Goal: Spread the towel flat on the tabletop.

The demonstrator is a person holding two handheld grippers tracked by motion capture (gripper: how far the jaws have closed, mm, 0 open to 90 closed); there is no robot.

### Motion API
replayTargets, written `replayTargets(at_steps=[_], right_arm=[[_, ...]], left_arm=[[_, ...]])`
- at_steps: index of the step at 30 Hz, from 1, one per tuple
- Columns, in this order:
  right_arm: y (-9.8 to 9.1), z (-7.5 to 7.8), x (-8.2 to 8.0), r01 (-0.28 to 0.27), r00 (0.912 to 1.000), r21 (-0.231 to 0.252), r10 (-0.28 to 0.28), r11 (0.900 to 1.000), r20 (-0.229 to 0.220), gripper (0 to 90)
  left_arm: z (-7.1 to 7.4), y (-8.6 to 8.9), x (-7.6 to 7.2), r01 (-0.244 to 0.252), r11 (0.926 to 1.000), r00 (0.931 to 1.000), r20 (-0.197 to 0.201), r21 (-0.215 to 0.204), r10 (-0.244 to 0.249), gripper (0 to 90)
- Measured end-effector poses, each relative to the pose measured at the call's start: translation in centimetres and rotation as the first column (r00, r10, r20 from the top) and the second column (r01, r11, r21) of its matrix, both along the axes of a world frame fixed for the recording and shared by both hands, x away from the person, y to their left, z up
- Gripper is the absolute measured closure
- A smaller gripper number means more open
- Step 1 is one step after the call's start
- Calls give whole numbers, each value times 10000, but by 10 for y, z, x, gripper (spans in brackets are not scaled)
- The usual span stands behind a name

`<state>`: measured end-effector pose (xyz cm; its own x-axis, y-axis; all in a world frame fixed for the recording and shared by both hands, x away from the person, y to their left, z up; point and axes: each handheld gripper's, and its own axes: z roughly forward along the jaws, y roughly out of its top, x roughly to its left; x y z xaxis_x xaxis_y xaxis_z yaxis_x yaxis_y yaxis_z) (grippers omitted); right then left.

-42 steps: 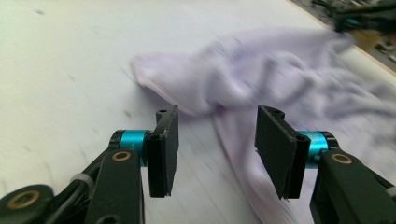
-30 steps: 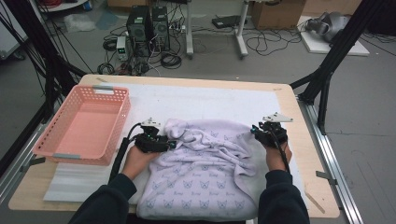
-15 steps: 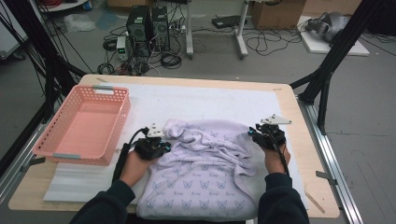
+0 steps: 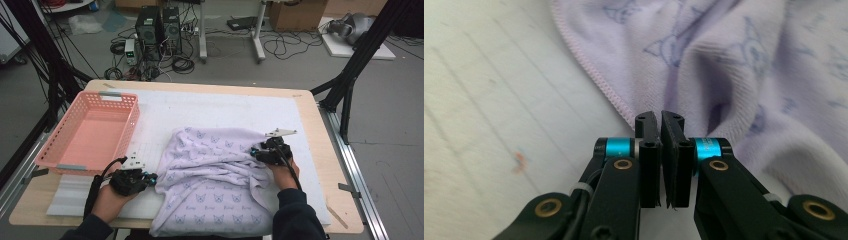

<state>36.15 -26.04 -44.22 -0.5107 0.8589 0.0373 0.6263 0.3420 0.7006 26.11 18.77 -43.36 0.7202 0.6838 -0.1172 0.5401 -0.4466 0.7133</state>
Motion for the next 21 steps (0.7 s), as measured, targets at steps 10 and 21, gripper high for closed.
replayTargets(at_steps=[10, 21], right_arm=[[-19, 9, -38, -796, 9955, -510, 767, 9955, -563, 870], [-57, 23, -65, -324, 9994, 491, 328, 9983, -79, 600]], left_arm=[[9, -7, 34, -676, 9882, 9943, 725, -1373, 781, 527], [3, -51, 99, -1454, 9741, 9848, 695, -1733, 1594, 473]])
